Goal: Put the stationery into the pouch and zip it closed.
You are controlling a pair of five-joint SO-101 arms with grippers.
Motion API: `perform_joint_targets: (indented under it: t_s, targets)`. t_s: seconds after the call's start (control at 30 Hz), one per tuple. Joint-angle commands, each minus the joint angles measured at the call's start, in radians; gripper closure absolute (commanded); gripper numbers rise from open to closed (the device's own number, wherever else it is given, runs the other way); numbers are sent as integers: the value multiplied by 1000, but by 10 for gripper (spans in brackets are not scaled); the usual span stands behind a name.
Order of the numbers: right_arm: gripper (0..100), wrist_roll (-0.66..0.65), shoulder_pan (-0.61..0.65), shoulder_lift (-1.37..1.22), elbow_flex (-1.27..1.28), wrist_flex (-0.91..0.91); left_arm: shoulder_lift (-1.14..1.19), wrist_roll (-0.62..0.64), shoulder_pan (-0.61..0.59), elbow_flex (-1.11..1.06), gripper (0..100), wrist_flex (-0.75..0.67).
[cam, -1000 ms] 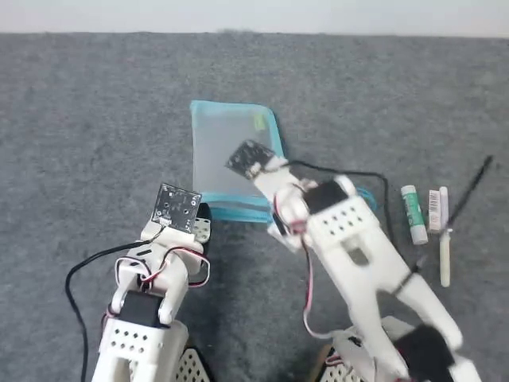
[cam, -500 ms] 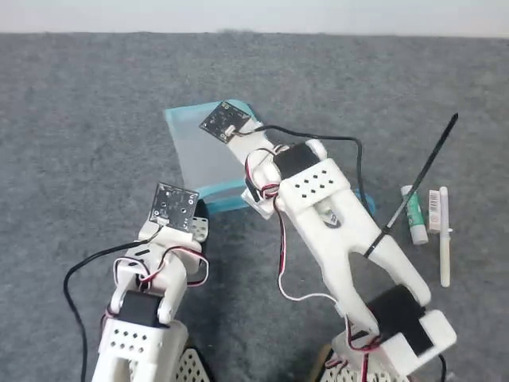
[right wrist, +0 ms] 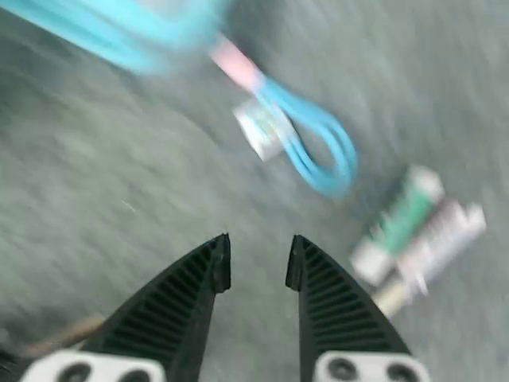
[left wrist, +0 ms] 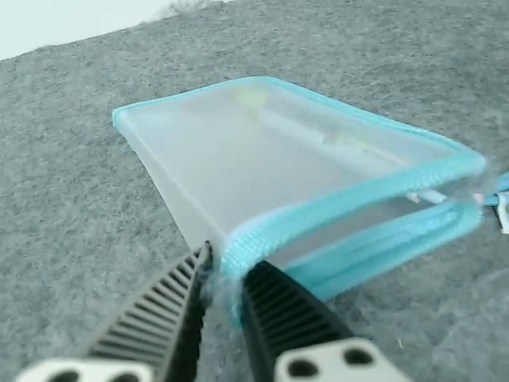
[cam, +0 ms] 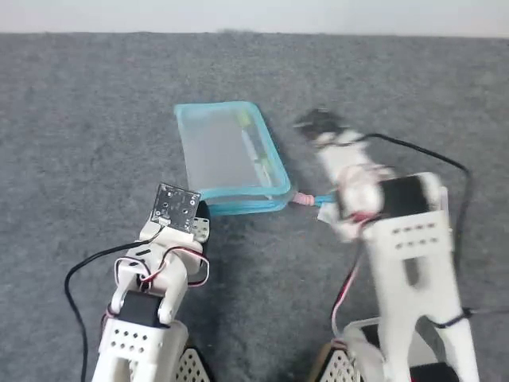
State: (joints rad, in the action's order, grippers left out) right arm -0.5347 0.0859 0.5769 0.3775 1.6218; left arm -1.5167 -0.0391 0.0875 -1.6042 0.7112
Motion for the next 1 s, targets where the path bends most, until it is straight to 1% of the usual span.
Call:
perform_joint_targets:
  t_s: [0.0, 0.07, 0.13, 0.2, 0.27, 0.53, 0.8, 0.97]
  targets:
    - [886, -215, -338, -31, 20, -21, 3, 9, -6, 16, 988, -17]
    - [886, -305, -484, -73, 60, -87, 3, 9, -6, 16, 988, -15]
    - [886, -373, -596, -122, 114, -170, 3, 9, -6, 16, 988, -17]
    - [886, -419, -665, -174, 163, -260, 3, 9, -6, 16, 988, -17]
    - [886, -428, -704, -237, 186, -321, 3, 9, -6, 16, 988, -17]
    - [886, -423, -751, -466, 186, -473, 3, 9, -6, 16, 988, -15]
    - [886, -422, -754, -650, 186, -559, 3, 9, -6, 16, 988, -15]
    - [894, -422, -753, -717, 186, -599, 3, 9, -6, 16, 988, -15]
